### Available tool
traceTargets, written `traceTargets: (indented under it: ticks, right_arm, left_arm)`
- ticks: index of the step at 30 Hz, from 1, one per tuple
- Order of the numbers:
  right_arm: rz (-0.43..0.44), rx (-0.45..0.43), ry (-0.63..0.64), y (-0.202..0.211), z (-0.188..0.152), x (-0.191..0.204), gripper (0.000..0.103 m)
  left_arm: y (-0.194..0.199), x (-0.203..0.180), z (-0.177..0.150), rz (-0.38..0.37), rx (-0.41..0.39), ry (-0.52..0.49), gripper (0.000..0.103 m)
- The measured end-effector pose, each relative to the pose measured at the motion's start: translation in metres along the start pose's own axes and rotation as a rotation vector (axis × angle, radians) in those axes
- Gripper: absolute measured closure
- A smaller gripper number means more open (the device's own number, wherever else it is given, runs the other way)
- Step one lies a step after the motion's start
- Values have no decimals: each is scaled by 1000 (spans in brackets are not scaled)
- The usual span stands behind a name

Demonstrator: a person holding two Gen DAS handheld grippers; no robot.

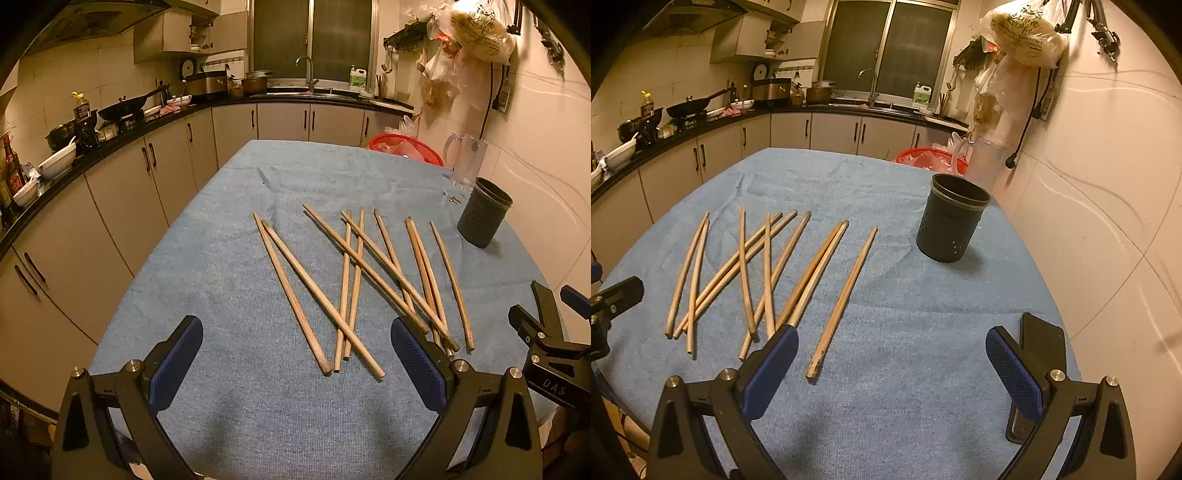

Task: Organize utensils
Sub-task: 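Move both grippers down toward the scattered wooden chopsticks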

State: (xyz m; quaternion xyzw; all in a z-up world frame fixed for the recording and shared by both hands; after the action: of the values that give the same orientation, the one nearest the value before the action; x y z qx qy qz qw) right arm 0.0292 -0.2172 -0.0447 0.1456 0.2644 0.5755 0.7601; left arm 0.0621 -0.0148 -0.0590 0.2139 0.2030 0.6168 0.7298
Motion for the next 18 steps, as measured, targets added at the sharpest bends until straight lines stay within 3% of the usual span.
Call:
traceTargets:
  ticks: [7, 18]
  right_arm:
    - [1, 15, -3, -11, -1, -2, 1]
    - [75, 67, -48, -28, -2, -1, 2]
  left_arm:
    - [-11, -6, -2, 2, 12, -16, 2]
    - [-25, 2, -7, 7, 46, -1, 2]
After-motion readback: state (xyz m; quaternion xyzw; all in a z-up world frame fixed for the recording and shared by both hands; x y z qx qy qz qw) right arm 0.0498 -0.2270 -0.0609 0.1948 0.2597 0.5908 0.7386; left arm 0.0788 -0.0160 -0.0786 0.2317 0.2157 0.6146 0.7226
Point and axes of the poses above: each gripper's, at about its wrist camera, not at the fingertips, and y roughly against the way its jaws point, x to its left, z to its top, the point moved 8 cm from there along -y, roughly the way its jaws point, and after that the axes turned 10 degrees about -x, right-handed, at the moved point
